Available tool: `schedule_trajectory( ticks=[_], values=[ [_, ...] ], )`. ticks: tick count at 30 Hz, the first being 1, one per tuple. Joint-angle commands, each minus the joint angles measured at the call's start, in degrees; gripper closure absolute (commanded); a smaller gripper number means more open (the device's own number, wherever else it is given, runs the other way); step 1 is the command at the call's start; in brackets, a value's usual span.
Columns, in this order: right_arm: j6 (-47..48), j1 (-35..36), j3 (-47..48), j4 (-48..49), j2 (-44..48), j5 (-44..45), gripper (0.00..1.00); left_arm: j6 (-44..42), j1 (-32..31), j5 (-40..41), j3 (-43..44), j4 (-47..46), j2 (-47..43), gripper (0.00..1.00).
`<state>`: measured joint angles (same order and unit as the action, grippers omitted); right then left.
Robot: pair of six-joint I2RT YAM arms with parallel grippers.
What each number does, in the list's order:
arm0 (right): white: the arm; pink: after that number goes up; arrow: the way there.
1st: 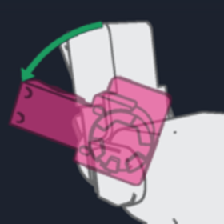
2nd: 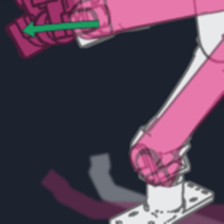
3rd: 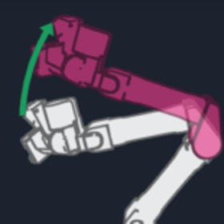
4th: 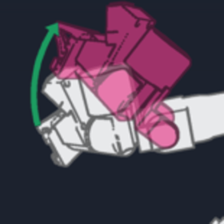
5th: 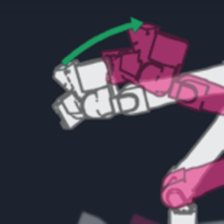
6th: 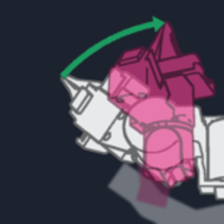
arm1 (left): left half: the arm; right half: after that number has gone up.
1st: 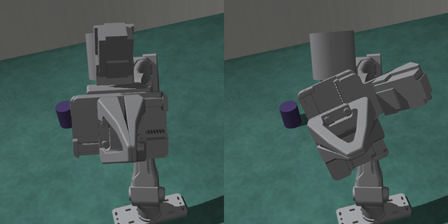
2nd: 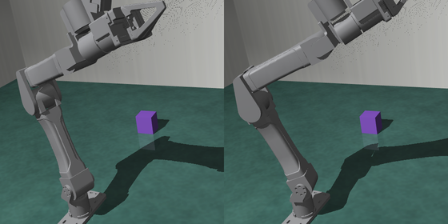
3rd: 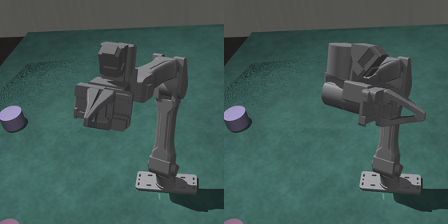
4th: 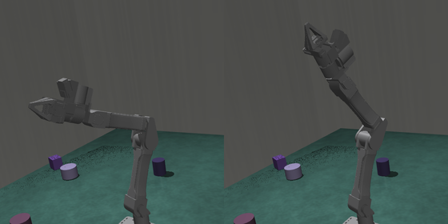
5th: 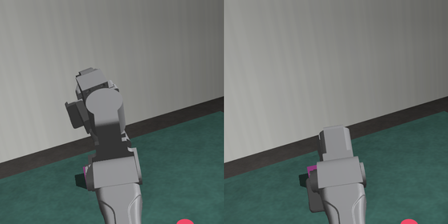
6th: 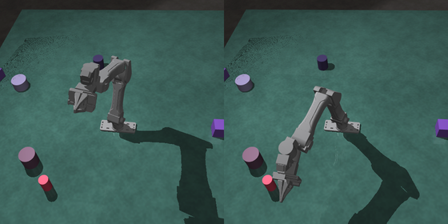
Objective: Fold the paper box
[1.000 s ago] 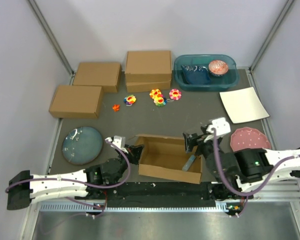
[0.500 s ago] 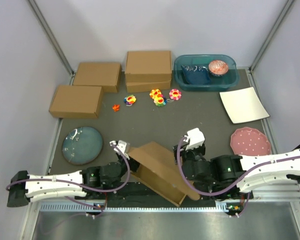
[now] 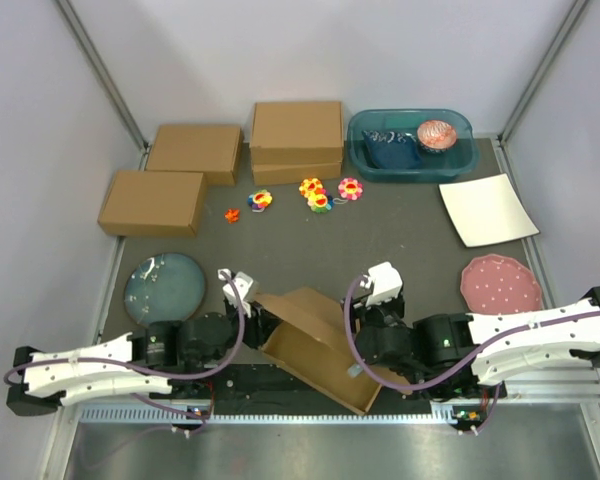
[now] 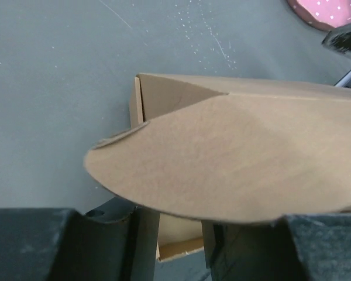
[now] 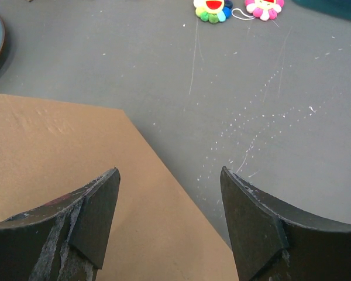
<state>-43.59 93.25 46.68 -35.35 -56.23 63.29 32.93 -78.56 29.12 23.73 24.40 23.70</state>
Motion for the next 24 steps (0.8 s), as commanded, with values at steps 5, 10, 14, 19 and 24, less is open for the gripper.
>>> schedule_trajectory(
  ticks=[5, 10, 14, 19, 24],
  values=[
    [-1.14, -0.27, -0.88, 0.99, 0.94, 0.61, 0.3, 9.76, -0.36, 5.76, 9.85, 17.77, 0.72, 0.63],
    [-1.84, -0.35, -1.32, 1.16, 1.03, 0.26, 0.3, 21.55, -0.36, 15.6, 12.74, 29.88, 2.84, 0.62],
    [-1.76, -0.35, -1.32, 1.34, 0.86, 0.26, 0.3, 25.61, -0.36, 19.65, 14.59, 32.9, 0.22, 0.62],
    [-1.67, -0.26, -1.5, 1.78, 0.59, 0.26, 0.3, 23.32, -0.36, 22.2, 16.09, 32.64, -8.66, 0.62],
    [4.63, -0.18, -2.46, 11.74, -0.02, -4.3, 0.32, 30.69, -0.27, 29.4, 17.57, 40.69, -13.95, 0.62]
  ],
)
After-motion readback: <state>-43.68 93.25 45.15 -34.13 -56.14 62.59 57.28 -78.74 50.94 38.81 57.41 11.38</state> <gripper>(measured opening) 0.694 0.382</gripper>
